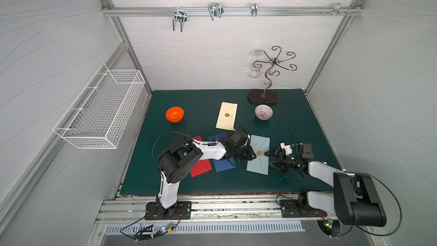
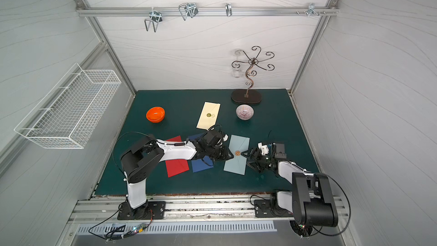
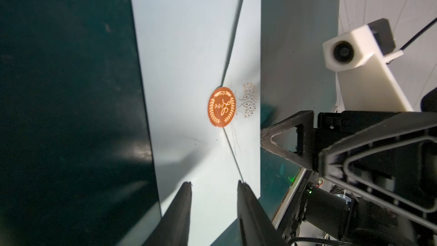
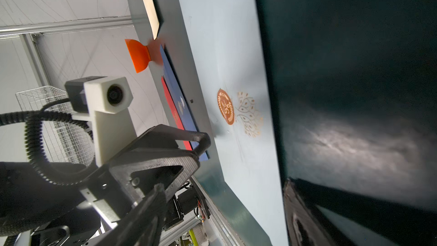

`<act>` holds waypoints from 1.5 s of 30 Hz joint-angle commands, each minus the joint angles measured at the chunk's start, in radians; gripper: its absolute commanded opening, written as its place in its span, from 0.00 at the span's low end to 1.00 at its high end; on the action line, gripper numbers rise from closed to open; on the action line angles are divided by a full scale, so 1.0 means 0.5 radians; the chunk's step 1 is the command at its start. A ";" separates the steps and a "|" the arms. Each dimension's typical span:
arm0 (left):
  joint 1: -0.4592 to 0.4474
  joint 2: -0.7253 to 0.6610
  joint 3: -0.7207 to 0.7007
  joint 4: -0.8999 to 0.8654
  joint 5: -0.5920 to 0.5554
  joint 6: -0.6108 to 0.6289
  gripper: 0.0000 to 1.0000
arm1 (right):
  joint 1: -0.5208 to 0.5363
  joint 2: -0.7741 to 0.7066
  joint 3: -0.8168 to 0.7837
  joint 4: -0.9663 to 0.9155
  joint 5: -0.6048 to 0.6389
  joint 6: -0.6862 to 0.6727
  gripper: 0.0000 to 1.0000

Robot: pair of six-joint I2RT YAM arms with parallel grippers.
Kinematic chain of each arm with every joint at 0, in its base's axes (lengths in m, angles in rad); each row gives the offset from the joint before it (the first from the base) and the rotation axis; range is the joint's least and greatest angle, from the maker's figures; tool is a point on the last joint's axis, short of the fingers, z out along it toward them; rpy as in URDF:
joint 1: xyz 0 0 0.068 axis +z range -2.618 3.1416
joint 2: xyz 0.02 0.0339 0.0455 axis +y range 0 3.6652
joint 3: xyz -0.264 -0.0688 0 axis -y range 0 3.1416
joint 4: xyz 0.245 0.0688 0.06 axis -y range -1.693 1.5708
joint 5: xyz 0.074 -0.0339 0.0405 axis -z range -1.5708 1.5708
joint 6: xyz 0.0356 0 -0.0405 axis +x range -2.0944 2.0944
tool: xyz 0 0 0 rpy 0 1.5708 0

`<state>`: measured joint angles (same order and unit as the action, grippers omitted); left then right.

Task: Open the envelope
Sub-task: Pick up the envelope from the center of the board.

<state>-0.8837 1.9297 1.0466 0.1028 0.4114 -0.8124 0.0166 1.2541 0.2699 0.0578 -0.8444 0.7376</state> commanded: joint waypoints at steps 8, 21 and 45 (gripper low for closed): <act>0.006 0.165 0.045 -0.066 0.025 -0.063 0.34 | -0.006 0.058 -0.048 0.176 0.011 0.018 0.80; 0.006 0.200 0.061 -0.021 0.071 -0.063 0.32 | 0.050 -0.009 -0.101 0.470 -0.184 0.102 0.76; 0.006 0.139 -0.018 0.129 0.084 -0.069 0.27 | 0.223 0.315 -0.076 0.599 -0.096 0.094 0.53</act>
<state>-0.8780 1.9850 1.0519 0.1741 0.4614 -0.8364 0.1146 1.3907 0.2276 0.3267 -0.8970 0.7872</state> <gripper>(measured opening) 0.270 0.538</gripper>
